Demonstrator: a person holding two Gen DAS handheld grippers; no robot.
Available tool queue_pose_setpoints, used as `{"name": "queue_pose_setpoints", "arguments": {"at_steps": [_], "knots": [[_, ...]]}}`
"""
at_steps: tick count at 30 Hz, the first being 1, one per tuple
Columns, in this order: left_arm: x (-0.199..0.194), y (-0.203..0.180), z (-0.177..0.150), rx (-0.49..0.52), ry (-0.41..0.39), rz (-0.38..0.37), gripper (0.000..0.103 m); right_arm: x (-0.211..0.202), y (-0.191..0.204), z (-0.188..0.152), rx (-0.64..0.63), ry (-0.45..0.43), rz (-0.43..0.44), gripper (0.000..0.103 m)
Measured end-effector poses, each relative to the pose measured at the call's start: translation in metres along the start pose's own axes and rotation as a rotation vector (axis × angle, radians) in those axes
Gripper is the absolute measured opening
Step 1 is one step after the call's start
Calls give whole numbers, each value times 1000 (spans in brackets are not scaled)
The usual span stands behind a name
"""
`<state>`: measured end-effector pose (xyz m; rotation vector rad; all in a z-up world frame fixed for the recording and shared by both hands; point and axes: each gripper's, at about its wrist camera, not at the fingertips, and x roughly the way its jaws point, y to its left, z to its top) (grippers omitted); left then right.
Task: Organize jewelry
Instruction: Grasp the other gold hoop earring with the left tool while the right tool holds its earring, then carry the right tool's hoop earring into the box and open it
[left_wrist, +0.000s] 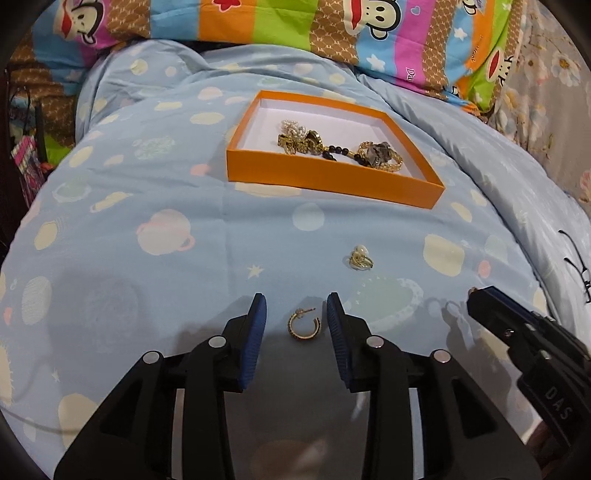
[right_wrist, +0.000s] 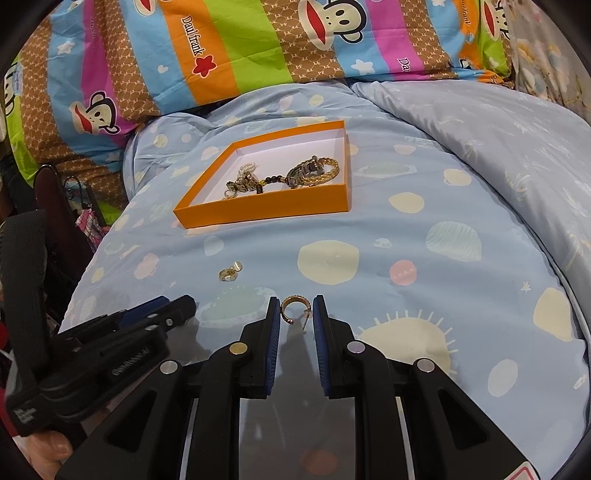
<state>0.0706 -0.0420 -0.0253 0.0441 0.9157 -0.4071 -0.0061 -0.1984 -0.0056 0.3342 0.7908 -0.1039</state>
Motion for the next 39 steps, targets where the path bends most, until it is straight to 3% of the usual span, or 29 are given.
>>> {"name": "queue_pose_setpoints", "arguments": {"at_steps": [2, 6, 7, 8, 16, 20, 22, 25, 30, 33, 35, 36, 39], "knots": [[0, 0, 0, -1, -1, -5, 14, -1, -2, 1, 0, -1, 0, 17], [-3, 2, 2, -2, -8, -20, 14, 0, -5, 1, 5, -1, 2, 17], [-4, 2, 2, -1, -13, -22, 3, 0, -5, 2, 6, -1, 2, 17], [-6, 3, 3, 0, -17, -26, 0, 0, -5, 2, 5, -1, 2, 17], [-26, 16, 24, -17, -76, -31, 0, -1, -4, 13, -2, -23, 7, 17], [-22, 21, 25, -29, -49, -53, 0, 0, -4, 14, 1, -20, 10, 17], [-14, 18, 23, -28, -27, -55, 7, 2, -4, 13, 3, -16, 11, 17], [-2, 9, 21, -23, -7, -55, 36, 2, -3, 13, 1, -14, 11, 17], [16, -7, 20, 11, 16, -43, 38, 2, -3, 13, 3, -16, 9, 17], [17, -12, 20, 23, 10, -49, 32, 1, -5, 15, 2, -18, 9, 17], [18, -13, 21, 23, 10, -59, 14, 2, -5, 16, -1, -19, 8, 17], [18, -13, 20, 27, 8, -60, 9, 3, -6, 17, -1, -18, 10, 17], [16, -13, 21, 31, 7, -64, 5, 5, -6, 20, -5, -19, 11, 17]]}}
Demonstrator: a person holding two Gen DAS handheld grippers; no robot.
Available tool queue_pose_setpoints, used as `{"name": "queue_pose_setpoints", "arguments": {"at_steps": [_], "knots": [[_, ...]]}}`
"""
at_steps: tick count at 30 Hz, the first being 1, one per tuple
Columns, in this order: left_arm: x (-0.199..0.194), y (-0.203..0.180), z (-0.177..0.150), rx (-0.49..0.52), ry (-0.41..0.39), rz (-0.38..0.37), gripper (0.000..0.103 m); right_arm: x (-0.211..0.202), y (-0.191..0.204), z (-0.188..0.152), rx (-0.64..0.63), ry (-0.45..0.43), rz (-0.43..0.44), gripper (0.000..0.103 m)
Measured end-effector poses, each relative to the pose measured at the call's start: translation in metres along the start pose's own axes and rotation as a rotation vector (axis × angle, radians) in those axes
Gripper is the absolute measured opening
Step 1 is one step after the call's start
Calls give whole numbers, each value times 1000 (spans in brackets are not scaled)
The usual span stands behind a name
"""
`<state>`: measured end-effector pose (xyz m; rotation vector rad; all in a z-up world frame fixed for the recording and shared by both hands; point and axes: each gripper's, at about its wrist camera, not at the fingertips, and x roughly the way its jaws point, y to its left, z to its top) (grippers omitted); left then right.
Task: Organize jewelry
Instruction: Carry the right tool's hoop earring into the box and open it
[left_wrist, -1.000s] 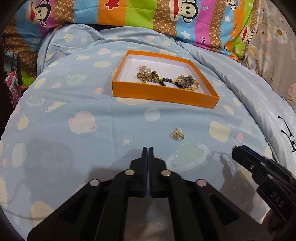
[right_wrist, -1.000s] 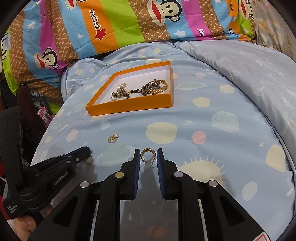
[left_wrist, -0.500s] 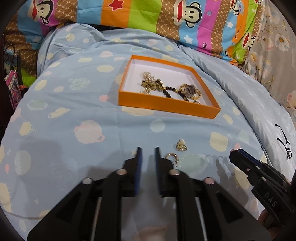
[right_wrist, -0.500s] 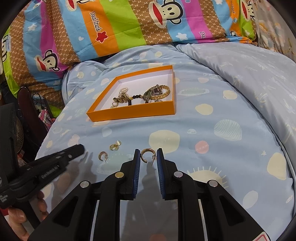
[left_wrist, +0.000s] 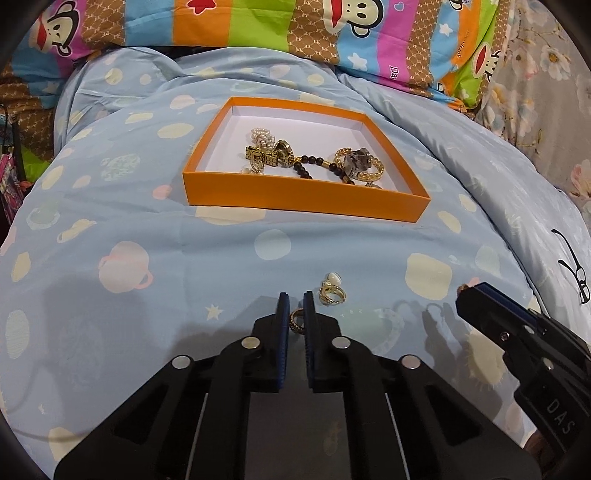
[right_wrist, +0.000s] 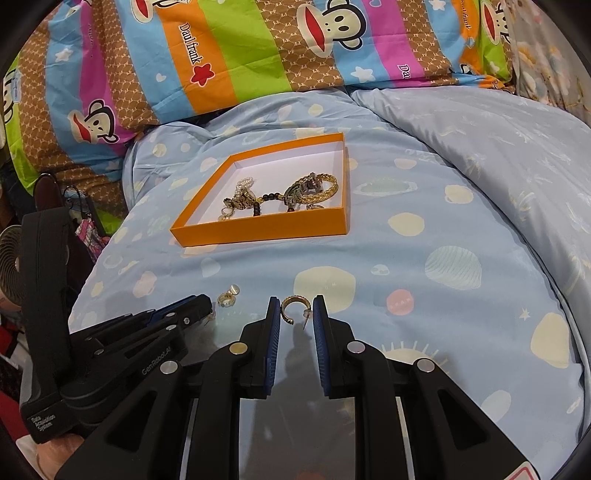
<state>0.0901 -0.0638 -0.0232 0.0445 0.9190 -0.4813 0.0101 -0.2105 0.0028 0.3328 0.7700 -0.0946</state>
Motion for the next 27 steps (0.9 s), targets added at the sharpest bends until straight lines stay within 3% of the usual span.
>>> {"name": "queue_pose_setpoints", "arguments": {"at_steps": [3, 18, 27], "knots": [[-5, 1, 2, 4, -12, -3, 0, 2, 1, 6, -7, -5, 1, 17], [-34, 26, 59, -4, -133, 34, 0, 25, 8, 76, -42, -66, 11, 17], [6, 31, 111, -2, -119, 44, 0, 80, 13, 104, -31, -11, 12, 17]]}}
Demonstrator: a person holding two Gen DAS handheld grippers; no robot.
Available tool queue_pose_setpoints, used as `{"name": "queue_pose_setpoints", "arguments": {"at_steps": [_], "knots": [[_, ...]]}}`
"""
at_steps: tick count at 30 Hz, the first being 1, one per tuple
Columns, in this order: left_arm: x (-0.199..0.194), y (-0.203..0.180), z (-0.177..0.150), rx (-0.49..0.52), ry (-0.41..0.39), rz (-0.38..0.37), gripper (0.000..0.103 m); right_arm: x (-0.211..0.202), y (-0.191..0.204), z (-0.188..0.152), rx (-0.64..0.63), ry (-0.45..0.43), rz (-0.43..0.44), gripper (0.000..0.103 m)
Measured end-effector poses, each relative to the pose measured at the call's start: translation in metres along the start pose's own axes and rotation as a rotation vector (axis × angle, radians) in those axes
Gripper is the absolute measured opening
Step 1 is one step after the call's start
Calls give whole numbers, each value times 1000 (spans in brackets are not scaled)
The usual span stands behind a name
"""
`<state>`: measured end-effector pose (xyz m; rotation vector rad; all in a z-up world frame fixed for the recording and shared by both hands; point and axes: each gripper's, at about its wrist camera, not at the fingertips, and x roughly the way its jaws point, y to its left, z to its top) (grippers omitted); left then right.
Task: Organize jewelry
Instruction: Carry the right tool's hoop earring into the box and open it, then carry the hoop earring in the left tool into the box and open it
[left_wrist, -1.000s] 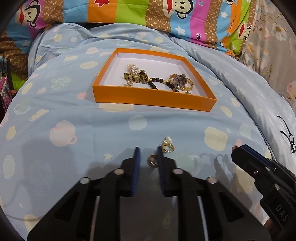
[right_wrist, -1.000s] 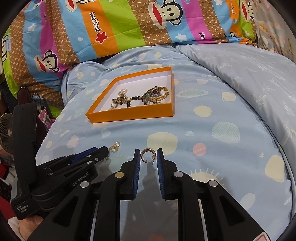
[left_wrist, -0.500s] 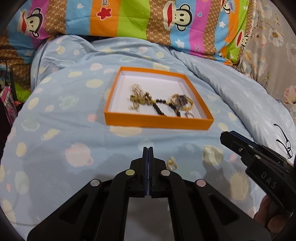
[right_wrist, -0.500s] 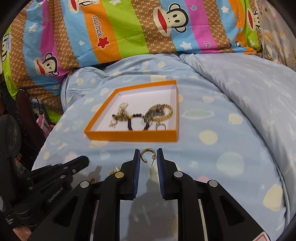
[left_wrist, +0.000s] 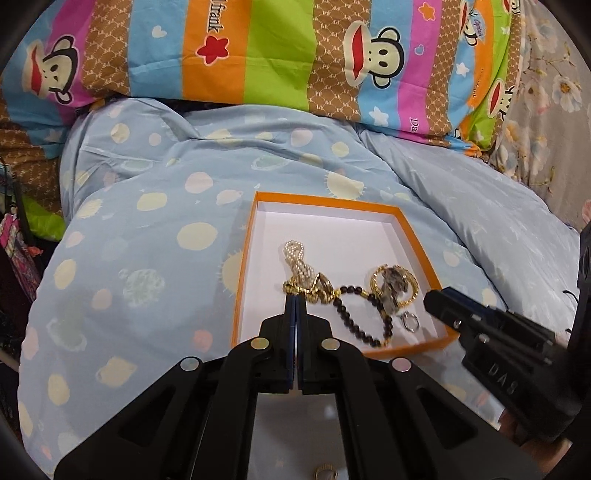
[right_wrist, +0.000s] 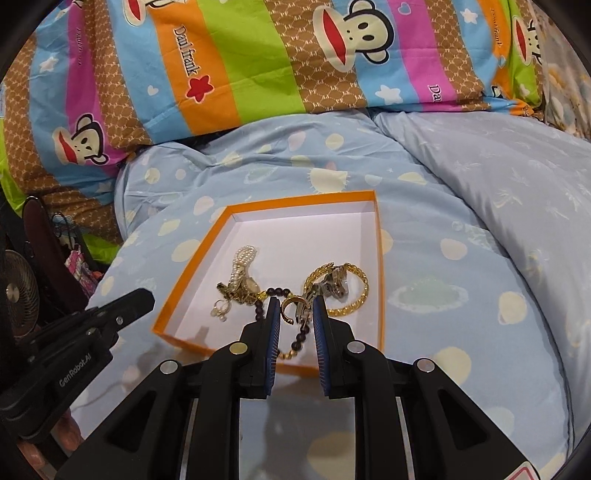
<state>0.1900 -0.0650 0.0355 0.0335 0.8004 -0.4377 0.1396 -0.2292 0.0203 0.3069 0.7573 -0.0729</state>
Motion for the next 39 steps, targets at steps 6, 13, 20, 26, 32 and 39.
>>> {"name": "queue_pose_setpoints", "arguments": {"at_steps": [6, 13, 20, 26, 32, 39], "knots": [[25, -3, 9, 6, 22, 4, 0, 20, -2, 3, 2, 20, -7, 17], [1, -3, -29, 34, 68, -31, 6, 14, -3, -1, 2, 10, -3, 17], [-17, -11, -95, 28, 152, -52, 23, -10, 0, -13, -9, -12, 4, 17], [-21, -19, -110, 58, 140, -22, 22, -18, 2, -17, -13, -15, 6, 17], [-23, -22, -115, 77, 127, -21, 16, -17, 4, -19, -12, -13, 15, 17], [-31, -23, -116, 77, 118, -40, 16, -18, 3, -20, -10, -12, 17, 17]]}}
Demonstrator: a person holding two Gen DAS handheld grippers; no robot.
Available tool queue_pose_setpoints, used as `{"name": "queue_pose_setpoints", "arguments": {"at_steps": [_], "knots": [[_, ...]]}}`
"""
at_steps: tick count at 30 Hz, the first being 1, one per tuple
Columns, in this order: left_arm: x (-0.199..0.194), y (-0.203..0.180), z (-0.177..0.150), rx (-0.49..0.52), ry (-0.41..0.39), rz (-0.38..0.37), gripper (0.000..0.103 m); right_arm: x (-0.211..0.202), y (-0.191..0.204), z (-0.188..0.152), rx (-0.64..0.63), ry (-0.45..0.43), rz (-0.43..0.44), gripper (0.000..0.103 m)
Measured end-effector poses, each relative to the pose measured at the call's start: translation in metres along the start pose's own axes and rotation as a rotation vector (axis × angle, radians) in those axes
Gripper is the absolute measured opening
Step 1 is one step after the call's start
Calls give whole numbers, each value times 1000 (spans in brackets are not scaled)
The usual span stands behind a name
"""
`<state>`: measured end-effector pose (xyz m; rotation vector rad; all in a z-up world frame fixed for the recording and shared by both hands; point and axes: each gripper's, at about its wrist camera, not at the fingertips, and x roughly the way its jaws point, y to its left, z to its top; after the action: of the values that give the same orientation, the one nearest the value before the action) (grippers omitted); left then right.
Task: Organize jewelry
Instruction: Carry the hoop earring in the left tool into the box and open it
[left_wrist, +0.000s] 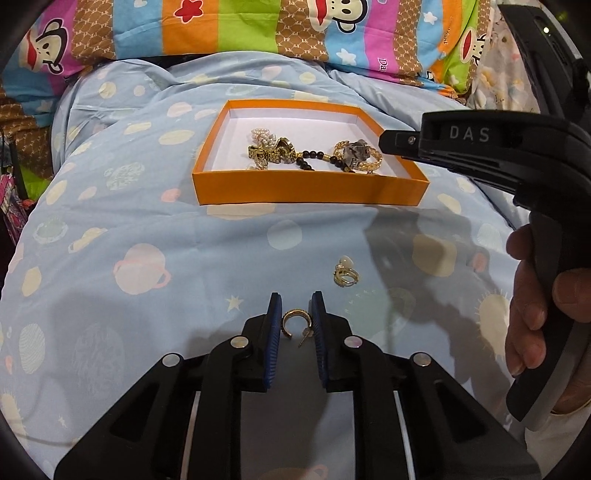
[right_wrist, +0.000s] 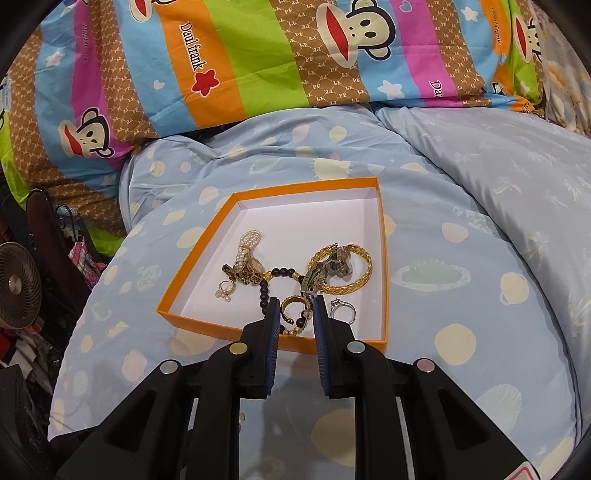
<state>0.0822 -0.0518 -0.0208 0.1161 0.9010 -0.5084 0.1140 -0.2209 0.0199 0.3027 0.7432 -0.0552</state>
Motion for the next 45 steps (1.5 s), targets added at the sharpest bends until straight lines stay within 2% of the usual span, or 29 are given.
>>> {"name": "queue_pose_setpoints", "arguments": {"at_steps": [5, 10, 14, 19, 21, 23, 26, 34, 36, 37, 38, 41, 45], "knots": [[-13, 5, 16, -16, -39, -3, 16, -1, -1, 6, -8, -11, -7, 17], [-15, 16, 65, -19, -118, 41, 16, 8, 1, 19, -27, -14, -13, 17], [5, 24, 109, -21, -147, 62, 16, 24, 2, 32, -27, -11, -21, 17], [45, 31, 144, -33, -124, 76, 16, 51, -1, 41, -36, 25, -49, 18], [60, 35, 148, -38, -94, 46, 16, 57, -5, 40, -29, 25, -52, 18], [73, 39, 149, -61, -75, 29, 17, 58, -7, 37, -23, 15, -58, 23], [81, 43, 146, -69, -56, 41, 23, 54, -9, 35, -15, 12, -49, 23], [91, 24, 124, 11, 2, 84, 23, 37, -6, 30, -20, -9, -32, 23], [91, 24, 125, 6, 7, 77, 16, 36, -5, 30, -22, -10, -31, 23], [92, 24, 126, -4, 16, 60, 4, 36, -4, 29, -23, -9, -32, 23], [92, 25, 126, -12, 22, 50, 0, 36, -4, 29, -22, -8, -32, 23], [88, 25, 126, -6, 23, 38, 0, 34, -5, 29, -20, -6, -29, 23], [65, 29, 124, -27, -21, 11, 0, 24, -3, 21, -30, 2, -14, 23]]}}
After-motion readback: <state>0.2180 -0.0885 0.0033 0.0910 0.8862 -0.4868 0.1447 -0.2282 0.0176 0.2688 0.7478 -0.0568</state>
